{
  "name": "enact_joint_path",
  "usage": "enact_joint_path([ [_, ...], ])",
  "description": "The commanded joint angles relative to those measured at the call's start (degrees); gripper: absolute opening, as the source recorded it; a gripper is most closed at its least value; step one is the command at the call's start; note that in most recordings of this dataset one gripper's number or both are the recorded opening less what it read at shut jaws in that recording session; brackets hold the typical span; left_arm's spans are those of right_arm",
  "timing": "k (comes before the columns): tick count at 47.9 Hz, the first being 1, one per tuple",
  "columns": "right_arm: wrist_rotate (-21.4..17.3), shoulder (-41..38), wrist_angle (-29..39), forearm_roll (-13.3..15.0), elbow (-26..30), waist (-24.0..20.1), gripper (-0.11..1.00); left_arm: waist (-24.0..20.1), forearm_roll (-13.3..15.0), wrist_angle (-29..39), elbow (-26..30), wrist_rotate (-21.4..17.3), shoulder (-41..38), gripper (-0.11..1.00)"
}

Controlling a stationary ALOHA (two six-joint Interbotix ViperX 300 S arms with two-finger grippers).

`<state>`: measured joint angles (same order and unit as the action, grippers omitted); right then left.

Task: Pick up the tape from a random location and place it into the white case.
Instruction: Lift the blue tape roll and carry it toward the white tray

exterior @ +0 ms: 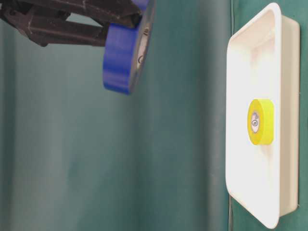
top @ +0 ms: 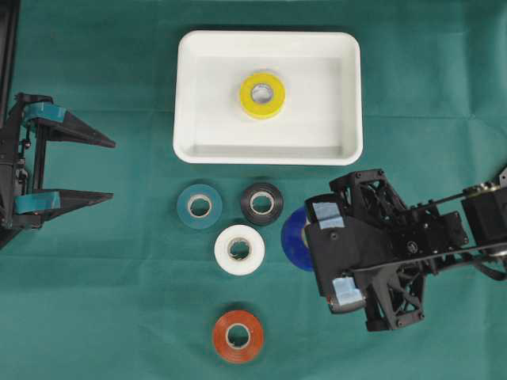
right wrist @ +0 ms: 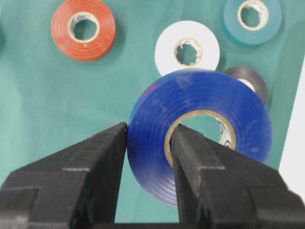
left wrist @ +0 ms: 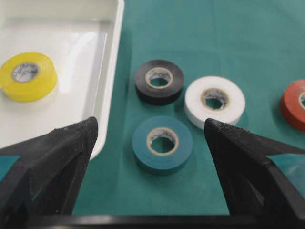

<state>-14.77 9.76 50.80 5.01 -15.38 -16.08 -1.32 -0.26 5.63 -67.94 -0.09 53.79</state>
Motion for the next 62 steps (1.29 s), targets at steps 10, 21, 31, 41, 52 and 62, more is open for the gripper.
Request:
enact_joint_path([
  [10,-0.1,1.5,-0.2,0.1,1.6,0.1,0.32,-0.2,0.1,-0.3,0.4,0.3,-0.4,0.98],
  [21,-0.1,1.5,-0.2,-0.1,1.5,0.1,0.32,-0.1,0.2,-0.3,0.3,0.3,-0.4,0.98],
  [31,-0.1,1.5,-0.2,-0.1,1.3,0.1,0.32,-0.2,0.2,-0.3,0.3,0.3,-0.4,0.98],
  [41,-0.1,1.5,0.0,-0.1,1.3,0.1,0.32,-0.2,0.2,-0.4,0.1,0.3,-0.4,0.98],
  [52,-0.1,1.5,-0.1,0.1,1.1,0.3,0.32,-0.2,0.2,-0.6,0.0,0.3,-0.4,0.98],
  [62,0.0,1.5,-0.1,0.2,1.0,2.5,0.32,-0.2,0.2,-0.6,0.0,0.3,-0.4,0.98],
])
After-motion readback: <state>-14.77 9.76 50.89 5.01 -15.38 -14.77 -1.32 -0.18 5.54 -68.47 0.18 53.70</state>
